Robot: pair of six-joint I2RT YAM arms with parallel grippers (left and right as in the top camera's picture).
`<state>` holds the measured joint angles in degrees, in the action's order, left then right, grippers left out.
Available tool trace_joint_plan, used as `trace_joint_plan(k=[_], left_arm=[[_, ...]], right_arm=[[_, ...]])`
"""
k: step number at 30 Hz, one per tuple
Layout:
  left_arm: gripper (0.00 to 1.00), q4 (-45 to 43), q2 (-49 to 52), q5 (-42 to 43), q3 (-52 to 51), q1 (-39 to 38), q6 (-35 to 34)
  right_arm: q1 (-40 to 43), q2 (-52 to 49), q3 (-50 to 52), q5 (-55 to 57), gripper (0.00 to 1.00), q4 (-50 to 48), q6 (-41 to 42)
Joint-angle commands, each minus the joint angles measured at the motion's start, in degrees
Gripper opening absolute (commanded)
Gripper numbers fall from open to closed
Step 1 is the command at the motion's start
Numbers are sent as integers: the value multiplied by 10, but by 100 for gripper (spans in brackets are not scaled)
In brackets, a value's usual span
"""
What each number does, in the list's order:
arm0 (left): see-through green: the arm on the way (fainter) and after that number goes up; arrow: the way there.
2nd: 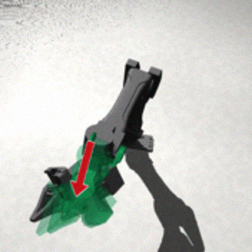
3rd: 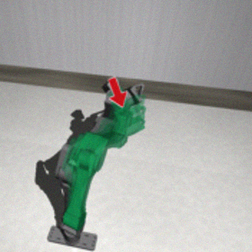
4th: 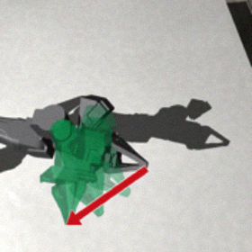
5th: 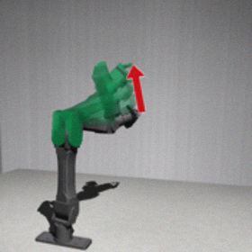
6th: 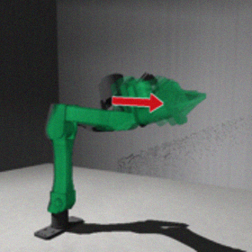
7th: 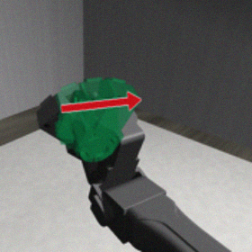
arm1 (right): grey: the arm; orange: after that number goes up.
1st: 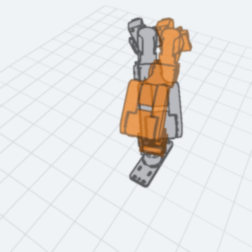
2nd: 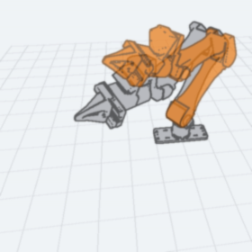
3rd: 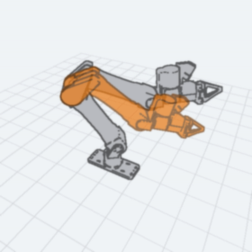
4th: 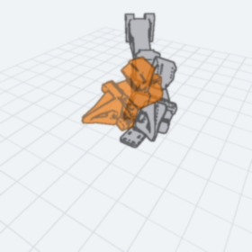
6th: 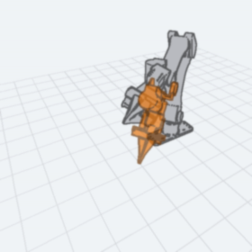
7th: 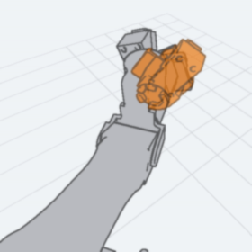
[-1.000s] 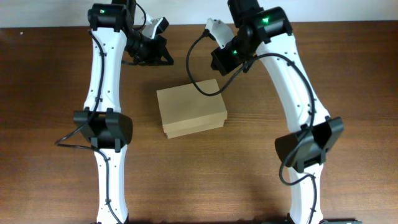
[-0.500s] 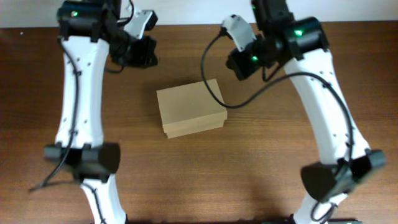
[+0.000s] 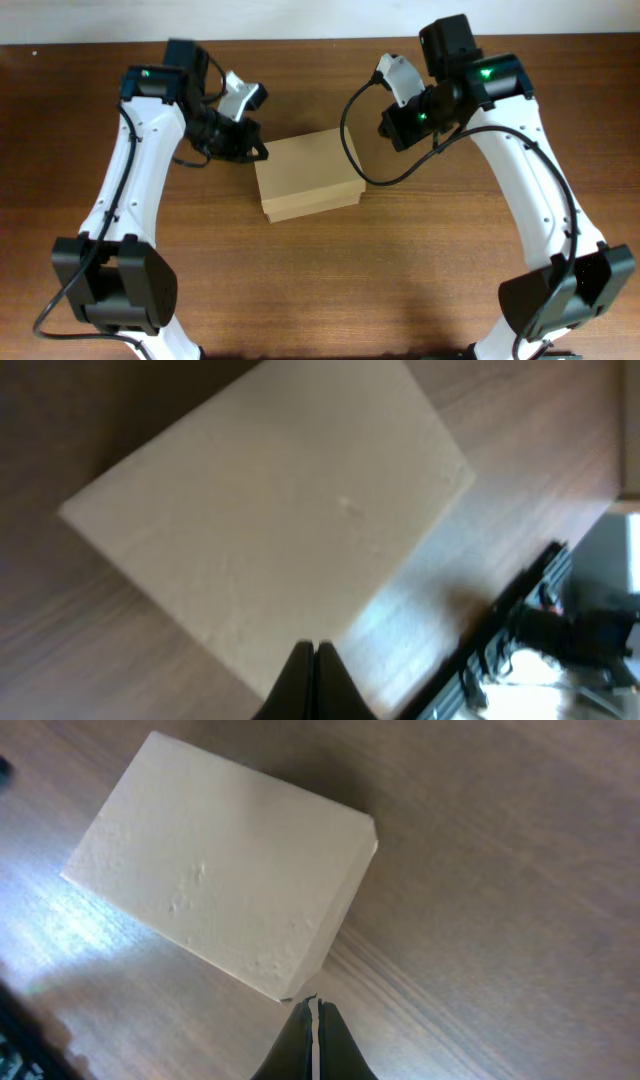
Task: Pack container
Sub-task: 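Press down on the closed lid with both grippers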
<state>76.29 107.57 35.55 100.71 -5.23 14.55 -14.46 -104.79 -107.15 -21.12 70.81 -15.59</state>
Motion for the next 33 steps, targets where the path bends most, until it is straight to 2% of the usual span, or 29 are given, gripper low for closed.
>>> trace_joint_plan(k=[1, 8, 23, 28, 33], left_arm=[[2, -35, -5, 68, -65, 13, 14], [2, -69, -5, 69, -134, 14, 14], [3, -87, -4, 33, -170, 14, 14], [3, -89, -4, 22, -175, 14, 3], [3, -87, -9, 52, -143, 18, -14]], right_arm=[[-4, -26, 27, -40, 4, -2, -2], [-33, -71, 61, -57, 4, -4, -21], [-49, -172, 61, -17, 4, -37, -24], [-47, -170, 56, -17, 4, -55, -19], [-34, -139, 15, -17, 4, -42, -15]])
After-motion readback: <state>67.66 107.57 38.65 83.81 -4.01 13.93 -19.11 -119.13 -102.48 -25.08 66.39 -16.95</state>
